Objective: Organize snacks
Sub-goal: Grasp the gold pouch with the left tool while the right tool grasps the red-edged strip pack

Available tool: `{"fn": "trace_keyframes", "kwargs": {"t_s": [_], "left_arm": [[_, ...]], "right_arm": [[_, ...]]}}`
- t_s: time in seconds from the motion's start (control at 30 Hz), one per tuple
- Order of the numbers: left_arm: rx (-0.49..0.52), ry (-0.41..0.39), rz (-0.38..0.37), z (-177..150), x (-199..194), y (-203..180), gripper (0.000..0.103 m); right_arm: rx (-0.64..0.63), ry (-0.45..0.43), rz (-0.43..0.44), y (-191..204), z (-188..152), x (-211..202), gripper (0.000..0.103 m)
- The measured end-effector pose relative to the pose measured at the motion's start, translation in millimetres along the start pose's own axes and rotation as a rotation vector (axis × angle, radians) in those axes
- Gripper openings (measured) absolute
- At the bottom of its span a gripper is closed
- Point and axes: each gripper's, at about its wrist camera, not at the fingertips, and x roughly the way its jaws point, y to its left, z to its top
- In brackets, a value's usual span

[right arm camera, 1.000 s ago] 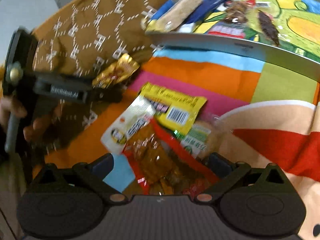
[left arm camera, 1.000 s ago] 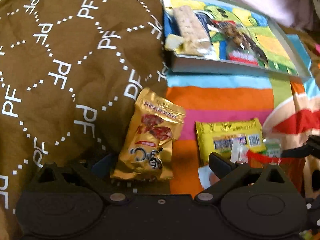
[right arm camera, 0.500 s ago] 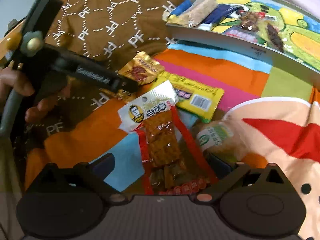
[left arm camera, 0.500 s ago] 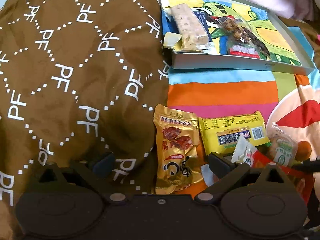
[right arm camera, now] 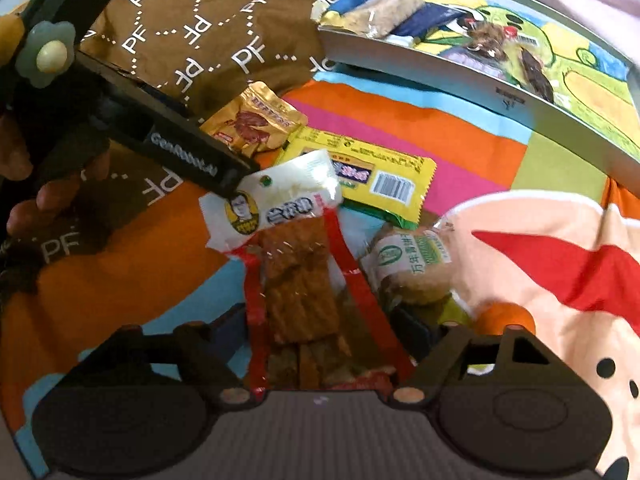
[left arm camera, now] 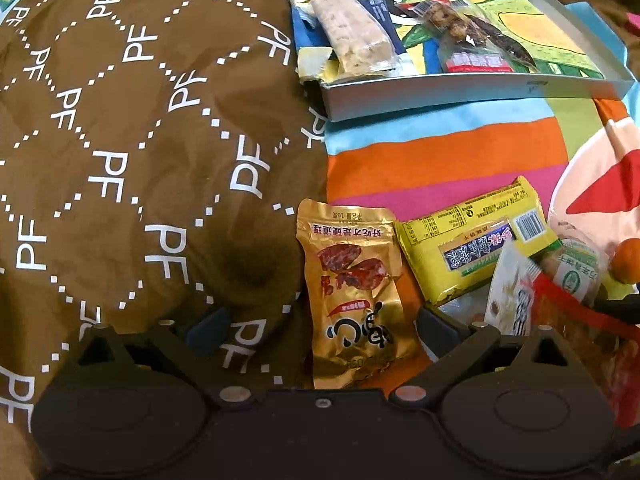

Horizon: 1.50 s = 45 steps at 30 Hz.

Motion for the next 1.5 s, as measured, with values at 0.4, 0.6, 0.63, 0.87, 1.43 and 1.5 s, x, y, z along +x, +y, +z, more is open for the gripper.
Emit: {"fn": "trace_keyframes", "kwargs": {"t_s": [0.4,0.6,0.63,0.87,1.43,1.5], "left_arm": [[0.035,-0.010,-0.007,-3.3,-3.4,-5.5,0.095],[0.018,-0.039,0.019,-4.3,0.9,-3.8,0.083],[0.006,-0.046,0.024,-4.1,0.6,-2.4,0.081],[-0.059,-0.060,0.024,-4.3,-6.2,8.8,0.055],[-0.139,0.058,-0.131,-32.4,-32.8,2.7,0.042],[-0.140,0.059,-0.135,-32.4,-31.9,2.6,0.048]], "right_arm": [[0.173,-0.009,0.014,-37.7,7.8,-15.0,0.053],[0.276,-0.016,0.052,-57.2,12.3,-11.0,0.054],[0.285,-0.013,0.059,-58.7,12.1,-10.1,0.054],[0.301,-0.005,0.086,-61.1,10.5,-9.9,0.054],[0.377,0.060,0.216,-56.8,-3.2,-16.5,0.053],[0.368,0.059,0.209,-53.5,-4.0,-18.9,0.055]]}}
